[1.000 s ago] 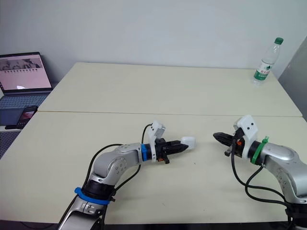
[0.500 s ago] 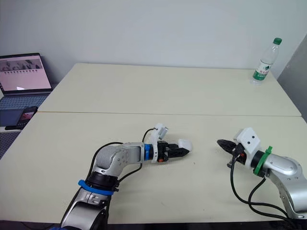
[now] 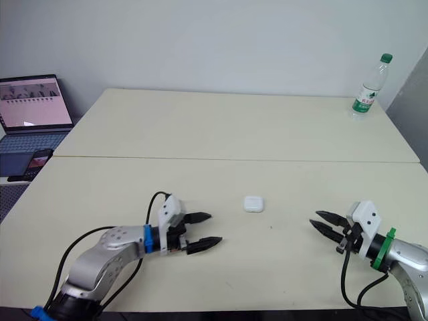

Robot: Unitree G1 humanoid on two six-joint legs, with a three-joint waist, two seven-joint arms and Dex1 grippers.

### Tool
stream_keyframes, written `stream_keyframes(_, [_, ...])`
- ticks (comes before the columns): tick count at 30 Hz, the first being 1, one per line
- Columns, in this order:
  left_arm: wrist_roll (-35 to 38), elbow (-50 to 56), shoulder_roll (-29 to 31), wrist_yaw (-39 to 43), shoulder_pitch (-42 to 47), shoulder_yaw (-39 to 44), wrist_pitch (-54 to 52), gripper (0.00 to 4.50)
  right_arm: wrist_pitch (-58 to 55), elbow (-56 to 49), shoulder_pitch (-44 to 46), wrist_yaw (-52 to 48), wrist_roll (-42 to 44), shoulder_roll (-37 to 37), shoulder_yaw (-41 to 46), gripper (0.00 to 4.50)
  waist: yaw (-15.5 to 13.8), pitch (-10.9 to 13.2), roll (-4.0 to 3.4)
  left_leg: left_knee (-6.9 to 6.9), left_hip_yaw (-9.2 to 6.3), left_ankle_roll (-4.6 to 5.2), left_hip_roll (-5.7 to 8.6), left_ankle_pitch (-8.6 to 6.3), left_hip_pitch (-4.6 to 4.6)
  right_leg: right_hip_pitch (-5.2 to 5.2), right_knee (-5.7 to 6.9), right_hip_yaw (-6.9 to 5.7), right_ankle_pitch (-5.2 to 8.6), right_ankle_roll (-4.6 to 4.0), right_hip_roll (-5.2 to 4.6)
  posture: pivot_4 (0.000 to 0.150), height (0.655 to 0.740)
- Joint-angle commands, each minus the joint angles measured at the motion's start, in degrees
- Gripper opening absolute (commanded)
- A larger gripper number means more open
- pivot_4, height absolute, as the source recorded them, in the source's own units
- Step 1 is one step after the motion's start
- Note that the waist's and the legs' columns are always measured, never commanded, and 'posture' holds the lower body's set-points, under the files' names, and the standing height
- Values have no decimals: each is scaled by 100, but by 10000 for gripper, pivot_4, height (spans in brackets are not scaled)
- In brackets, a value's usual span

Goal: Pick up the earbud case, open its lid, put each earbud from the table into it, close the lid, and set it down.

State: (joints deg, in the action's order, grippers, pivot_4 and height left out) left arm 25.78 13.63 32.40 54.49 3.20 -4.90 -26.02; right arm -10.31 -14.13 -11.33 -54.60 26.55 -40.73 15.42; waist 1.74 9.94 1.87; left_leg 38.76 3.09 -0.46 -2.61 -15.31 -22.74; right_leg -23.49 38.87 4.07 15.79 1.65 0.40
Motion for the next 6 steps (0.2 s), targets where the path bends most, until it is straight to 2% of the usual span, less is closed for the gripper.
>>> stream_keyframes(1, [159, 292, -4, 147, -303, 370, 564, 45000, 479, 290, 27, -240, -50, 31, 98, 27761, -1, 0, 0, 0, -1, 0, 0, 0, 0, 0, 0, -1, 0, 0, 0, 1500, 7362])
stream_keyframes(5, [116, 315, -64, 3, -469, 506, 777, 45000, 736, 587, 75, -428, -120, 16, 27, 42338, -3, 0, 0, 0, -3, 1, 0, 0, 0, 0, 1, -3, -1, 2, 0, 1500, 7362])
stream_keyframes(6, [60, 296, -44, 18, -484, 484, 851, 45000, 673, 593, 92, -473, -23, 26, 18, 44749, -3, 0, 0, 0, -3, 1, 0, 0, 0, 0, 1, -2, -1, 3, 1, 1500, 7362])
